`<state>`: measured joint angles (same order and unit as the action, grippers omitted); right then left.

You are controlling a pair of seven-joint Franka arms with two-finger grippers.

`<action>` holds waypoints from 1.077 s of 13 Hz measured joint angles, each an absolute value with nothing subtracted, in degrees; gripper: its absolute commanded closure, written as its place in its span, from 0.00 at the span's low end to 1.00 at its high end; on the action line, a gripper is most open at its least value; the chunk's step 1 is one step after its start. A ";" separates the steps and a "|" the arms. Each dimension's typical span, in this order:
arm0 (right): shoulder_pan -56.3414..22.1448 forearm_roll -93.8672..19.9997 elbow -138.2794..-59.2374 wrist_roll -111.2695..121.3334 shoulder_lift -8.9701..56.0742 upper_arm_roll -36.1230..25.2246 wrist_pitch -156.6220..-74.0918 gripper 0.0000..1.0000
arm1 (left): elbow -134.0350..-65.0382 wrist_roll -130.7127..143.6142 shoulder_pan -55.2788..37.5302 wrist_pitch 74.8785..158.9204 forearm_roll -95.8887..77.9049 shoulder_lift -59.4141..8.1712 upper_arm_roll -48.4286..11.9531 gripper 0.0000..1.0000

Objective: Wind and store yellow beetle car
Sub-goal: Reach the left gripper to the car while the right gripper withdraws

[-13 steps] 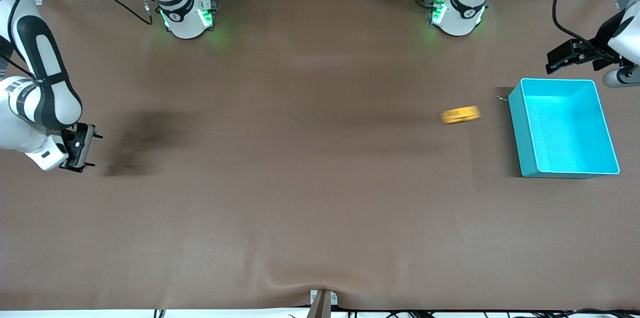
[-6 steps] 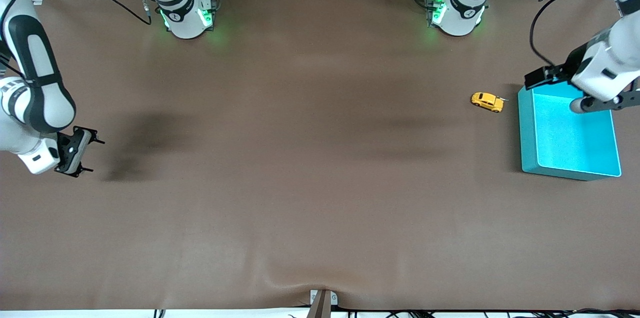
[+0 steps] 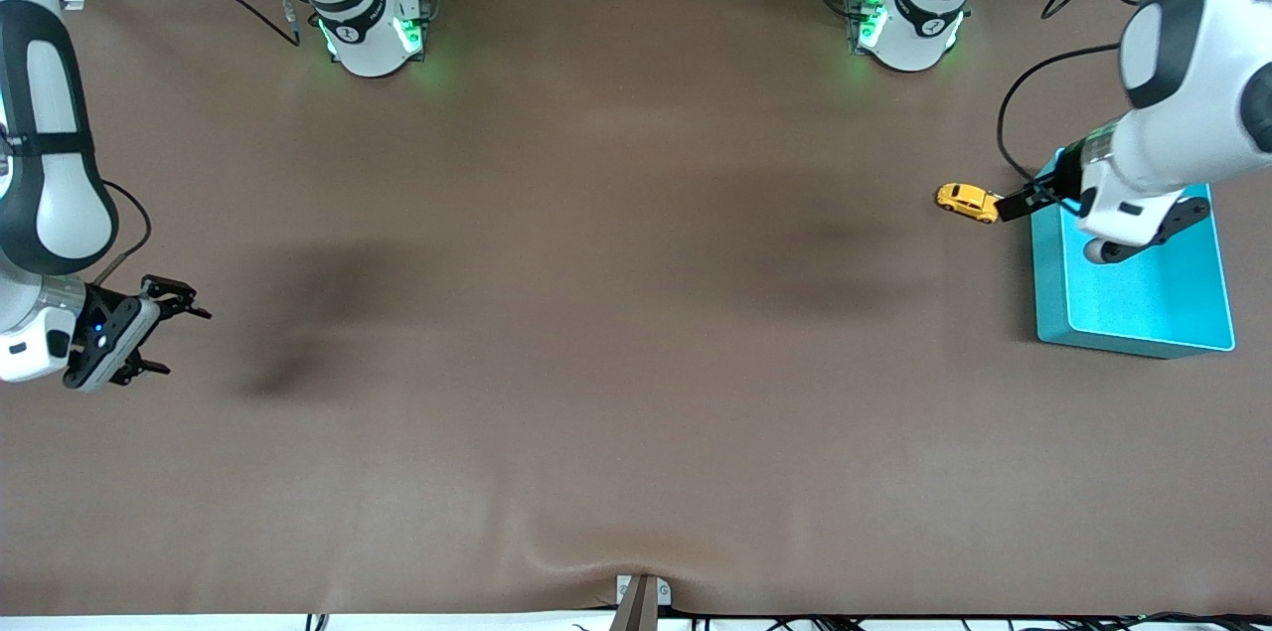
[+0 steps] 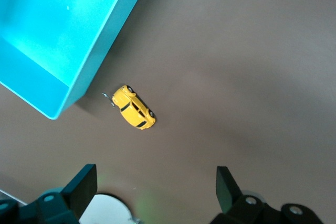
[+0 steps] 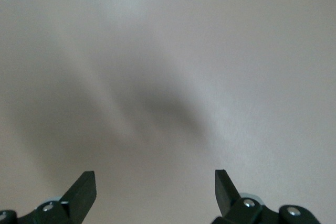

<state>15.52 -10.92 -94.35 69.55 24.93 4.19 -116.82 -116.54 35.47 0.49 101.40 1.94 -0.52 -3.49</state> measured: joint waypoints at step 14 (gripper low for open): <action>5.54 1.51 -77.94 20.28 10.53 4.14 -85.62 0.00 | -142.06 52.96 9.16 132.50 1.94 -2.85 -3.23 0.00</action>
<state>5.54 1.51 -77.94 20.28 10.53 4.14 -85.62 -142.06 52.96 9.16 132.50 1.94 -2.85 -3.23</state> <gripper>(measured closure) 0.000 0.000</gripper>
